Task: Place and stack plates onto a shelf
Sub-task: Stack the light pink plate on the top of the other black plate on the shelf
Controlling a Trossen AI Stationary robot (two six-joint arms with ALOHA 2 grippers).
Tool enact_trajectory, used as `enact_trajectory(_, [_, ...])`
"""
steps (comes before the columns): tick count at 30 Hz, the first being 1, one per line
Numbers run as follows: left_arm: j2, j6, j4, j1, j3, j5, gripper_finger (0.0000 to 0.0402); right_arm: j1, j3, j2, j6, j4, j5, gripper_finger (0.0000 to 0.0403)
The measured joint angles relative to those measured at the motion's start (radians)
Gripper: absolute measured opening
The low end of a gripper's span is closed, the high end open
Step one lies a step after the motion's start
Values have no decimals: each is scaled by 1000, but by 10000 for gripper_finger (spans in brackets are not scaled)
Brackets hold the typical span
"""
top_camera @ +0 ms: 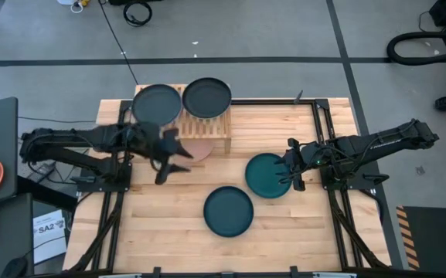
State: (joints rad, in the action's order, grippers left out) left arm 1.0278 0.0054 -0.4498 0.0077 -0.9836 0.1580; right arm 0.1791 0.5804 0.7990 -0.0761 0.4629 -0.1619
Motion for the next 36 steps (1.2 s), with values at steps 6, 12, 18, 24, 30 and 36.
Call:
enact_trajectory(6, [102, -44, 16, -168, 0, -97, 221, 0, 0, 0, 0, -7, 0, 193])
enact_trajectory(12, [226, -46, 12, -261, 0, -215, 221, 0, 0, 0, 0, -7, 0, 193])
enact_trajectory(18, [341, -47, 1, -288, 0, -358, 221, 0, 0, 0, 0, -13, 0, 193])
enact_trajectory(24, [454, -103, -5, -286, 0, -539, 221, 0, 0, 0, 0, -14, 0, 193])
enact_trajectory(30, [565, -192, -20, -286, 0, -709, 221, 0, 0, 0, 0, -16, 0, 193])
enact_trajectory(36, [672, -277, -19, -278, 0, -844, 221, 0, 0, 0, 0, -18, 0, 193])
